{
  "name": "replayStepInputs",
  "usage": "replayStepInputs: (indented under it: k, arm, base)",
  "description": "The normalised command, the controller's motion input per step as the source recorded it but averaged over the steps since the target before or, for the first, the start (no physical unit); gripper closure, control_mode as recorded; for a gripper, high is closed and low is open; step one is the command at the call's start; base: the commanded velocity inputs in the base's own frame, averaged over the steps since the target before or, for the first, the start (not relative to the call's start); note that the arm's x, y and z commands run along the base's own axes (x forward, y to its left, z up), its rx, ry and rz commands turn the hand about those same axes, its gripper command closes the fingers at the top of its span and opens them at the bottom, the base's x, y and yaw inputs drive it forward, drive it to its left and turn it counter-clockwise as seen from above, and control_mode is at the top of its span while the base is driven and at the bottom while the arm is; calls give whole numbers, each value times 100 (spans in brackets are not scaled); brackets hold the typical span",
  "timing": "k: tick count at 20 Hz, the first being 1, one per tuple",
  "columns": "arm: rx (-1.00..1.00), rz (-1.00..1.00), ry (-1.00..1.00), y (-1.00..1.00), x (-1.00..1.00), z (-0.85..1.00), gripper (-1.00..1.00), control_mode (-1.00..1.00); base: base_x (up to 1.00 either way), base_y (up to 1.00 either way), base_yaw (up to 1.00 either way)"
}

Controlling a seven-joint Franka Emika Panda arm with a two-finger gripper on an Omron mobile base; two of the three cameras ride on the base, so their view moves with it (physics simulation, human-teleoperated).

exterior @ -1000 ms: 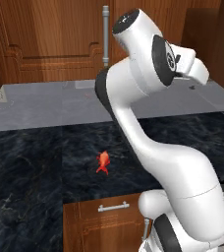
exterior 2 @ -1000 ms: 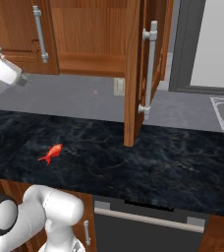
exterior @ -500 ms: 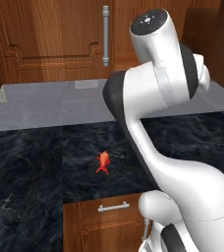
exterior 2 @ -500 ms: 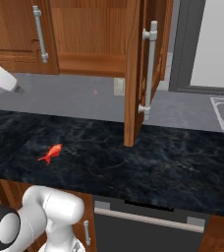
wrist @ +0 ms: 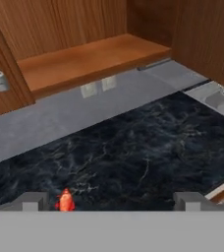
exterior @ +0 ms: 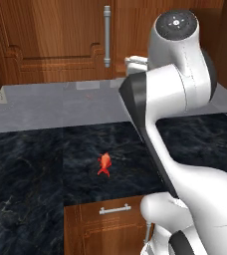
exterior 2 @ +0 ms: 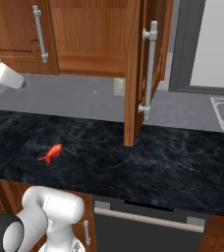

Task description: Retrieve the tupperware from the cabinet, then place the raw meat into the tupperware to avoid contamination.

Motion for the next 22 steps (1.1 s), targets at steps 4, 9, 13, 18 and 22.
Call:
replayStepInputs:
  k: [4,9,13,18,22]
  arm:
    - [6,23,0,1,21,55,-100,-100]
    - [-6,19,1,15,7,52,-100,-100]
    - [-8,12,-2,44,0,19,-100,-100]
    - [-3,0,-2,37,18,-4,-100,-100]
    - [-2,0,0,5,42,0,-100,-100]
  base:
    - [0,0,0]
    - [0,0,0]
    - [0,0,0]
    - [0,0,0]
    - [0,0,0]
